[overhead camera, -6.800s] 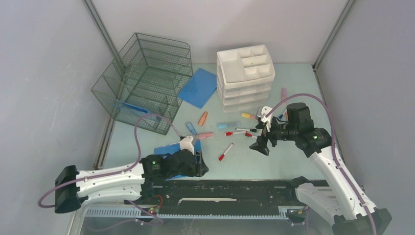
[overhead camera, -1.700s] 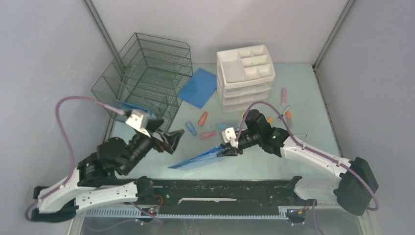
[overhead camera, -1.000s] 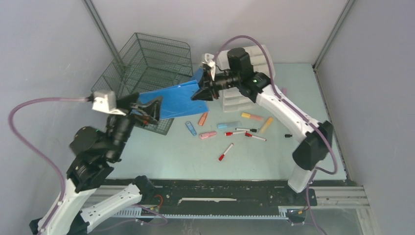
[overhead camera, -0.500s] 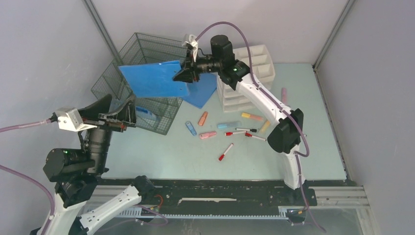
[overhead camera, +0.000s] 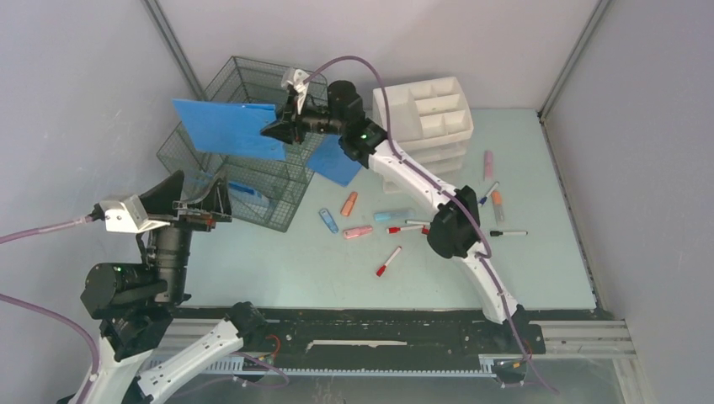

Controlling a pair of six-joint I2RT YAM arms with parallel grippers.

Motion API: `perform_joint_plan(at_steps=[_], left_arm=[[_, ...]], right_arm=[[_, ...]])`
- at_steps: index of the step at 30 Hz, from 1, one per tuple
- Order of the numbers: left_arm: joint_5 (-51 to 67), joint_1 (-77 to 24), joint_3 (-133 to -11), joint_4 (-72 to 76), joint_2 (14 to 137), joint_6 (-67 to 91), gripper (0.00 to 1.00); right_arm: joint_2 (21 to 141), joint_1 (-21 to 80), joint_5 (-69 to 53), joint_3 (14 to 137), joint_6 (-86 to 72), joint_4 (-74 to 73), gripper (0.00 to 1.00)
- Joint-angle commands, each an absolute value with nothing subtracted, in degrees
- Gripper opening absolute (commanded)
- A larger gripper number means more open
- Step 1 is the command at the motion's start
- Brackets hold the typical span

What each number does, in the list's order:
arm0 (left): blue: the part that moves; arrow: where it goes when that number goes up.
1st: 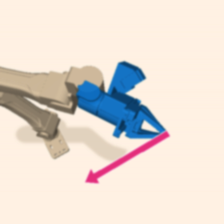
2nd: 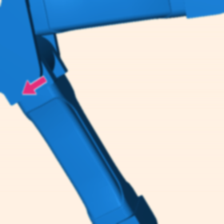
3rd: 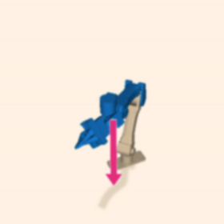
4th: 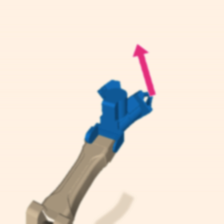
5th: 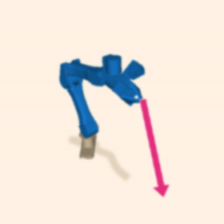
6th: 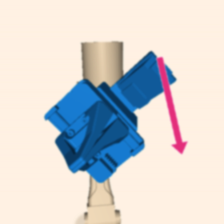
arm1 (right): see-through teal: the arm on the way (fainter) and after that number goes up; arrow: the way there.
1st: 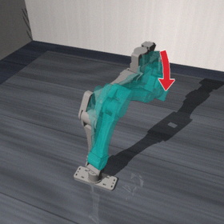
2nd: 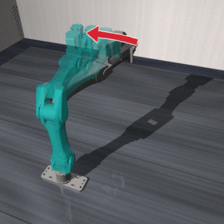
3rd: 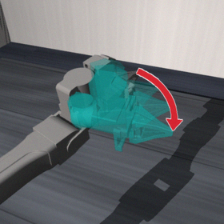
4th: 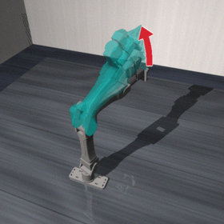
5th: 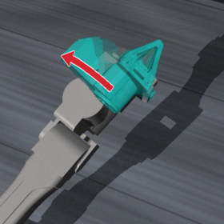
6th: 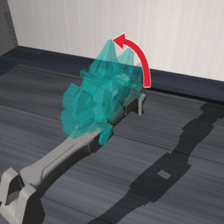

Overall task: Organize the desk
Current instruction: Place the folder in the storage box.

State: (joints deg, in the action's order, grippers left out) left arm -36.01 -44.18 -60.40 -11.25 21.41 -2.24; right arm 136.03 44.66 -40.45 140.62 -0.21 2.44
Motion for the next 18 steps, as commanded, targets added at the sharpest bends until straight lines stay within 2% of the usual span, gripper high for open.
perform_joint_plan(at_steps=[1, 18], left_arm=[[-38.4, -43.3, -59.4, -8.5, 20.0, -4.6, 1.0], [-37.2, -39.8, -58.1, -7.7, 20.5, -4.7, 1.0]], right_arm=[[139.6, 45.9, -36.2, 146.7, -2.0, 10.2, 0.0], [149.5, 48.3, -30.6, 148.9, -0.1, 16.1, 0.0]])
